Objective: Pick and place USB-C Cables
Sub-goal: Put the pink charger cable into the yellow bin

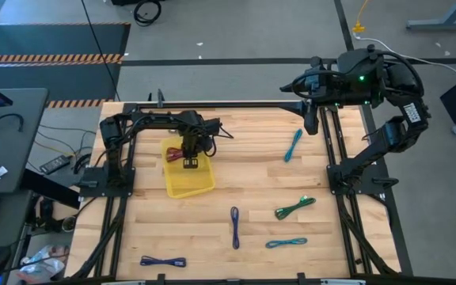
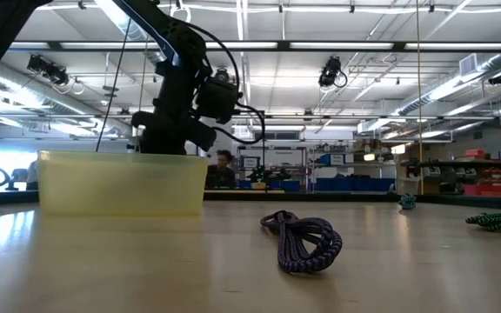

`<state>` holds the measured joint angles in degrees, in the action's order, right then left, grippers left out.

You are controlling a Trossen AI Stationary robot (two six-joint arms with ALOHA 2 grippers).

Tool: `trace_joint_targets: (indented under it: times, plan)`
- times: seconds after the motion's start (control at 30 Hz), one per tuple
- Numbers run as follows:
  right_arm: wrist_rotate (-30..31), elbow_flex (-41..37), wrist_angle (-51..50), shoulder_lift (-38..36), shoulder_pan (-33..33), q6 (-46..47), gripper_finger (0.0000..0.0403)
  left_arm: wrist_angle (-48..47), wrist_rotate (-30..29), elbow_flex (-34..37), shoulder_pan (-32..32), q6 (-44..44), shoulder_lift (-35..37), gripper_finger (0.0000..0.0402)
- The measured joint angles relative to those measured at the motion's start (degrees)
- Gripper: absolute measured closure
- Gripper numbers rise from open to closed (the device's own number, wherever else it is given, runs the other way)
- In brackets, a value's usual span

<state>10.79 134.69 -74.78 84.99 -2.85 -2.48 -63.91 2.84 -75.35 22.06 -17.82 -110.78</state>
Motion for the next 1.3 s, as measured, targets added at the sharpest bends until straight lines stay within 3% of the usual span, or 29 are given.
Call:
trace_joint_targets:
  times: [0.17, 0.77, 0.9, 1.3]
  plan:
    - [0.01, 0.00, 0.01, 0.00, 0.00, 0.00, 0.0186, -1.92, -0.03, 0.00, 0.00, -0.74, 0.00, 0.0383]
    - [-0.01, 0.00, -0.11, 0.00, 0.00, 0.00, 0.0186, 6.06, -2.24, 0.02, -0.69, -0.14, 0.04, 0.0383]
    - [-0.01, 0.00, -1.15, 0.00, 0.00, 0.66, 0.0186, 3.64, -5.83, 0.02, -2.68, 0.10, 0.31, 0.0383]
    - [-0.01, 0.00, -2.18, 0.02, 0.00, 1.40, 0.0186, -6.03, -6.06, 0.02, -5.29, 7.38, 11.24, 0.0383]
